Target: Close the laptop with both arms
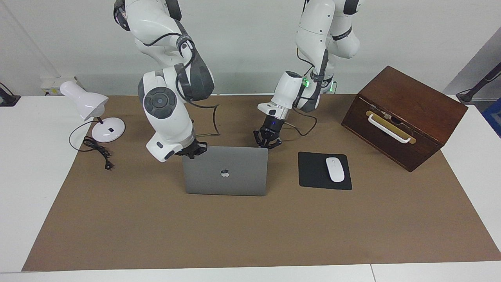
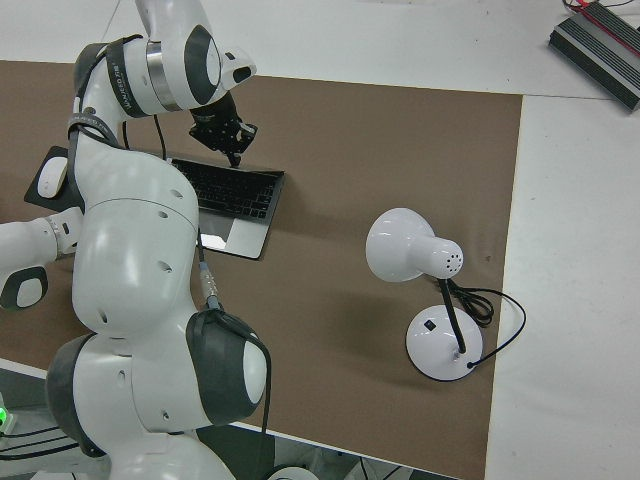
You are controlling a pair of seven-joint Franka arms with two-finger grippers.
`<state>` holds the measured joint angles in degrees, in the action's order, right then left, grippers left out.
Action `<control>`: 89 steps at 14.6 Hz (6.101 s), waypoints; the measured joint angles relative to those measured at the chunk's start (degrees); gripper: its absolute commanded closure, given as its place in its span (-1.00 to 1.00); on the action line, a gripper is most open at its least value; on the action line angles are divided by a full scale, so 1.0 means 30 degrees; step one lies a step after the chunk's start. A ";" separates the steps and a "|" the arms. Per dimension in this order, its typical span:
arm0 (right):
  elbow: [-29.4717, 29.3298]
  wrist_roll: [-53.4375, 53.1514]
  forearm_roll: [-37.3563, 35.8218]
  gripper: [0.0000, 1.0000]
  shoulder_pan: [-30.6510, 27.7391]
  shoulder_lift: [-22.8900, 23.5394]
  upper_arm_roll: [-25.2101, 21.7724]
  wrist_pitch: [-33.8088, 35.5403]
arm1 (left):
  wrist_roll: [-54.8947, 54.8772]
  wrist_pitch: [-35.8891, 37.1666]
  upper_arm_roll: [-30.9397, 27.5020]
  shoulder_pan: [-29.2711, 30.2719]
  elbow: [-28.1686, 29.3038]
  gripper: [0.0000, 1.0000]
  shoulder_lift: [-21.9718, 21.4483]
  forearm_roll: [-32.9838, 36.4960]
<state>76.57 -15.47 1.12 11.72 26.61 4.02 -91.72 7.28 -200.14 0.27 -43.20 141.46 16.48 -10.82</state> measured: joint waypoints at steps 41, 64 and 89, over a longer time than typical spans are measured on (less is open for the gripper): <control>0.5448 0.0019 0.0002 1.00 0.0010 0.0933 0.0189 -0.8145 | -0.1167 -0.0092 0.0010 -0.0007 0.0023 1.00 0.0035 0.0000; 0.4405 0.7701 -0.2332 0.00 -0.3647 -0.1815 -0.0164 -0.7336 | 0.0301 0.0312 -0.0065 0.0057 0.0015 1.00 -0.0130 -0.0015; 0.8463 0.5662 -0.0765 -1.00 -0.5635 -1.1513 0.0183 -0.1648 | -0.0864 2.2933 -0.0429 0.5237 -0.3948 1.00 -0.7872 0.0267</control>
<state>101.96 1.51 -1.18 -5.19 -7.93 4.57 -96.67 4.68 -131.34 -1.01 -27.49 129.62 -7.13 -10.02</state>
